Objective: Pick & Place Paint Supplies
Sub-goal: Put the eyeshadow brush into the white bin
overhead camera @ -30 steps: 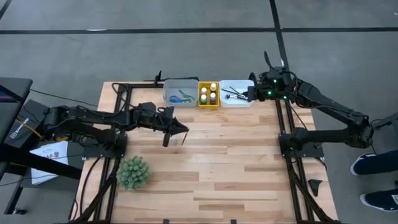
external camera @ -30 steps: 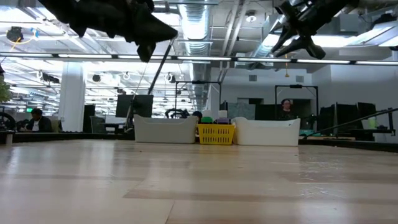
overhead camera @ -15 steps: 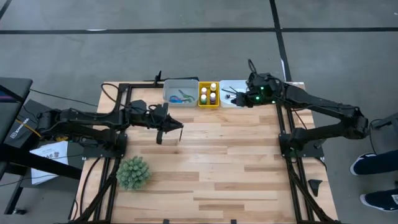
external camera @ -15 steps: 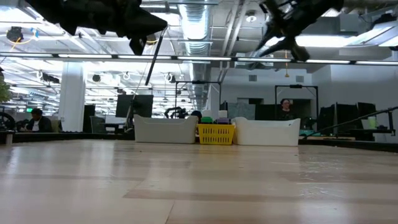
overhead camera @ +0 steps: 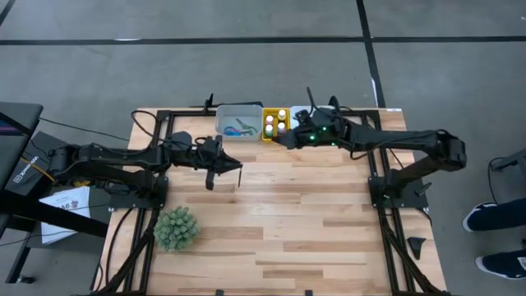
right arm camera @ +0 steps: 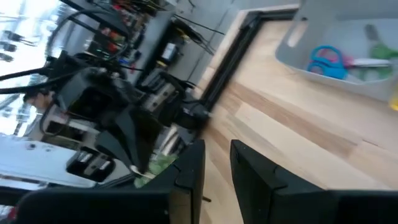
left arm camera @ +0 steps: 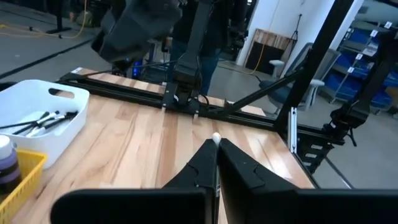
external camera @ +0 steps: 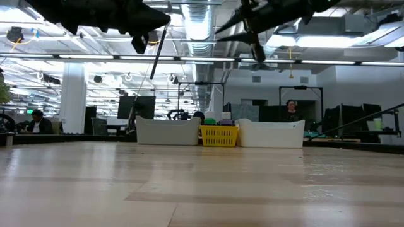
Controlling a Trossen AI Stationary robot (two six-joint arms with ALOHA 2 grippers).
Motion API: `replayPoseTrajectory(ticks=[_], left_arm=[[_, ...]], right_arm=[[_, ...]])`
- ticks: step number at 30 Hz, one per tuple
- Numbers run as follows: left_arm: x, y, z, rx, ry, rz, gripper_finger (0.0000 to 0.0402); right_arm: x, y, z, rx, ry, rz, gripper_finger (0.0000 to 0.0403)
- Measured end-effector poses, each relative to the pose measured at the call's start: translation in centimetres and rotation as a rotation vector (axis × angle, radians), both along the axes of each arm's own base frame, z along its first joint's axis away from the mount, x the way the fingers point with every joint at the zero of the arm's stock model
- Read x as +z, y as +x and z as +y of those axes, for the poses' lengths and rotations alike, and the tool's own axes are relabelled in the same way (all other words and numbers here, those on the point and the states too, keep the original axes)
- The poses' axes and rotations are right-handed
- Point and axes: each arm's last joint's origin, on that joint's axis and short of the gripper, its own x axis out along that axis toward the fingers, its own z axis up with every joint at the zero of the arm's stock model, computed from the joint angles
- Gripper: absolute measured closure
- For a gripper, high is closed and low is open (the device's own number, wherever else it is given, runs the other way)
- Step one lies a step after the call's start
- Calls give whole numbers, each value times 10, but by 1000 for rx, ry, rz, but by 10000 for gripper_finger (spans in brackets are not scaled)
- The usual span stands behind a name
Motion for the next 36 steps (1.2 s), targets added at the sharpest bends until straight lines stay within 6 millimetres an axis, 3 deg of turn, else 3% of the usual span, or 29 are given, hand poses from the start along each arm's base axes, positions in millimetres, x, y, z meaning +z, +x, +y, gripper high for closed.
replayPoseTrajectory(ticks=[8,14,18,27,36], left_arm=[[10,-2,0,4,-17,-25,401],[42,5,3,14,-12,-107,401],[62,13,11,44,-5,-140,401],[83,20,36,97,-31,-153,401],[111,20,47,125,-32,-225,401]], right_arm=[[6,11,9,54,-88,-102,330],[15,14,18,96,-192,-182,330],[20,15,22,96,-276,-222,330],[25,15,21,69,-379,-258,330],[46,14,19,47,-560,-395,330]])
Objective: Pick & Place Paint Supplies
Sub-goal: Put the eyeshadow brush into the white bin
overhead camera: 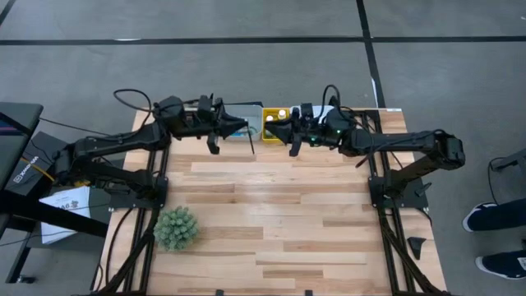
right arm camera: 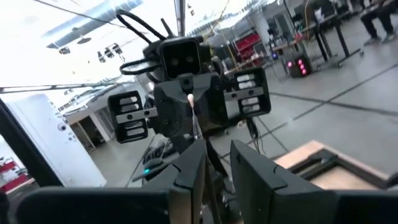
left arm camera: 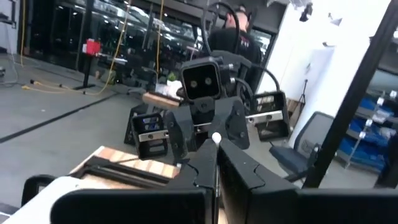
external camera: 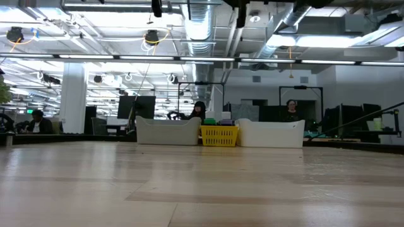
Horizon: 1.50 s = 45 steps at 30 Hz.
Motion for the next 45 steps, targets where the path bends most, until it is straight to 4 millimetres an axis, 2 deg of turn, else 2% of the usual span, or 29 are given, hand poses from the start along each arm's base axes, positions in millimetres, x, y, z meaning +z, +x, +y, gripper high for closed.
replayPoseTrajectory(ticks=[7,11,17,23,27,31,40,45], left_arm=[[15,-4,6,23,-29,-43,401],[17,-4,6,17,-41,-57,401],[18,-4,4,-27,-38,-63,401],[23,-4,1,-85,-8,-108,401],[26,-5,-1,-103,8,-142,401],[28,-6,-2,-107,4,-161,401],[31,-5,-7,-157,8,-189,401],[31,-5,-9,-167,2,-189,401]], right_arm=[[28,0,-4,-20,-75,-57,330],[44,1,-4,-10,-89,24,324],[69,-2,-2,35,-120,158,276],[84,-8,1,92,-126,232,214],[85,-8,1,102,-126,241,188],[84,-7,4,123,-125,242,182],[65,25,13,189,-127,253,188],[70,40,12,208,-134,233,188]])
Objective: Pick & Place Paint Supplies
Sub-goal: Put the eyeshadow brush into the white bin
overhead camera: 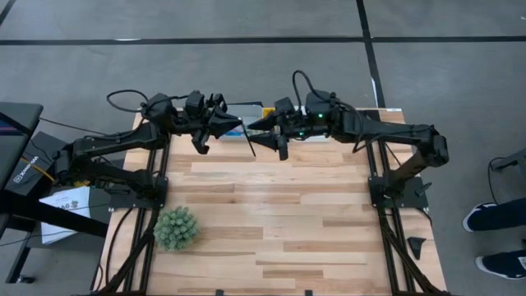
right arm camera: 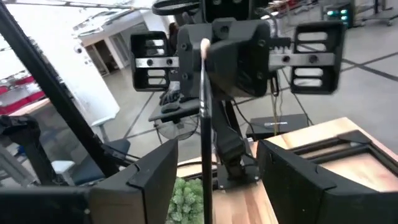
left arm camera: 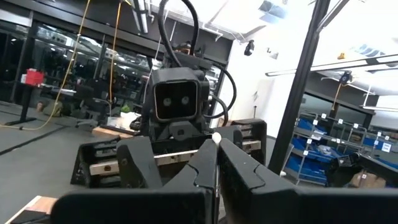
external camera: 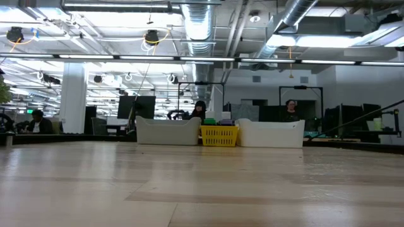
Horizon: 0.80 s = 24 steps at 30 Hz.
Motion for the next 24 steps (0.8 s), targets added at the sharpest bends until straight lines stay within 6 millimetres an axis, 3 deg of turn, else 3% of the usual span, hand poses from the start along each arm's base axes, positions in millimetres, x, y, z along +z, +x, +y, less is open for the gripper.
replayPoseTrajectory(ticks=[13,24], left_arm=[[0,0,0,1,2,1,401],[1,-1,0,6,10,-3,401]], right_arm=[[8,30,-8,148,21,77,188],[13,25,-7,157,36,130,188]])
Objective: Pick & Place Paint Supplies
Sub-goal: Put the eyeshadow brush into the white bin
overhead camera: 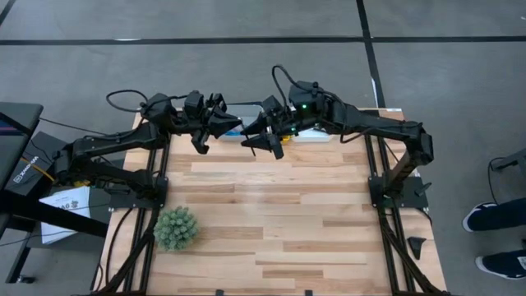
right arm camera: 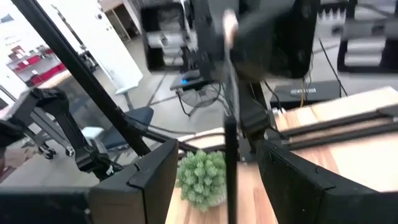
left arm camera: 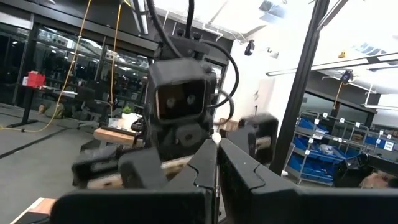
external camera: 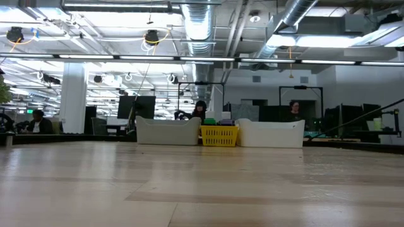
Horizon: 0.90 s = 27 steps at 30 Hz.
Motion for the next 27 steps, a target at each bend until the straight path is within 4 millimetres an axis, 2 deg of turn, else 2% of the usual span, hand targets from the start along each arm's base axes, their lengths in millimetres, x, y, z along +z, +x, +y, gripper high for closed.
replayPoseTrajectory(ticks=[9,21,27], left_arm=[[0,0,0,0,0,0,401],[0,0,0,0,-1,1,401],[0,0,0,-1,-2,1,401]], right_arm=[[4,-6,-1,-8,0,3,198],[3,-6,-1,-8,3,18,278],[3,-6,-1,-8,2,18,306]])
